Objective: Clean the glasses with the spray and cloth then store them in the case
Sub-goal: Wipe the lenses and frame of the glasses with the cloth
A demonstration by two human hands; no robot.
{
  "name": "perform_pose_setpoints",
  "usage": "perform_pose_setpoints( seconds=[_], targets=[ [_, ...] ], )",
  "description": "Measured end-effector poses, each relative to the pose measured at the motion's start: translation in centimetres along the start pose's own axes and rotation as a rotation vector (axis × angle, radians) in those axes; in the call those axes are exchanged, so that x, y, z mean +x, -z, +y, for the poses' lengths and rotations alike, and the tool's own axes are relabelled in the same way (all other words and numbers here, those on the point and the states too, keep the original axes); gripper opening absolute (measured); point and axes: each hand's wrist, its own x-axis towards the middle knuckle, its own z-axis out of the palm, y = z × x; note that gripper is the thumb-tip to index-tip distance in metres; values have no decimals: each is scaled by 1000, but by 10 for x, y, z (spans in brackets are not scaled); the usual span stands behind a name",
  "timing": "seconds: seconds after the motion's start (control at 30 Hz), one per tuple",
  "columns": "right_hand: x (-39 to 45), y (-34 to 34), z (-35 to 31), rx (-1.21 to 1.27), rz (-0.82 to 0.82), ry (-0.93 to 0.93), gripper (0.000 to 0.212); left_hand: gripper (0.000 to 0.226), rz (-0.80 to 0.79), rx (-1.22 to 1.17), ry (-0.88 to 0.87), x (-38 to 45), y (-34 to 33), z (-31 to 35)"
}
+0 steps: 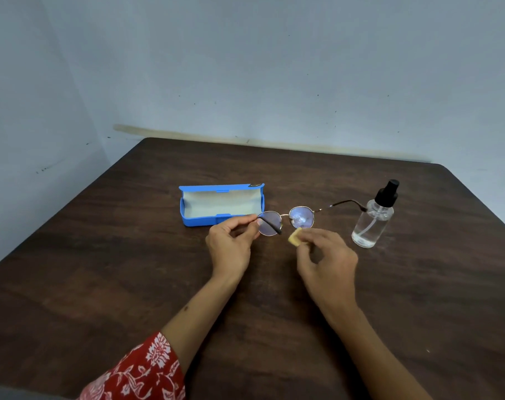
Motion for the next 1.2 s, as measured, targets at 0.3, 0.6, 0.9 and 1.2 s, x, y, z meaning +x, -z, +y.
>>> perform_pose_setpoints(
  seconds=[0.3,0.6,0.9,1.2],
  targets=[
    [-3,-21,2,-276,-204,480,35,15,-75,81,-54,-4,-2,-4],
    [-1,-22,6,-519,-207,471,23,16,-81,69,-13,-9,-3,-3],
    [1,-25,4,-596,-206,434,29,14,-63,-131,209,-13,-8,-3],
    [-3,-28,3,-551,-208,457,38,14,-50,-144,204,-13,-9,-4]
  ],
)
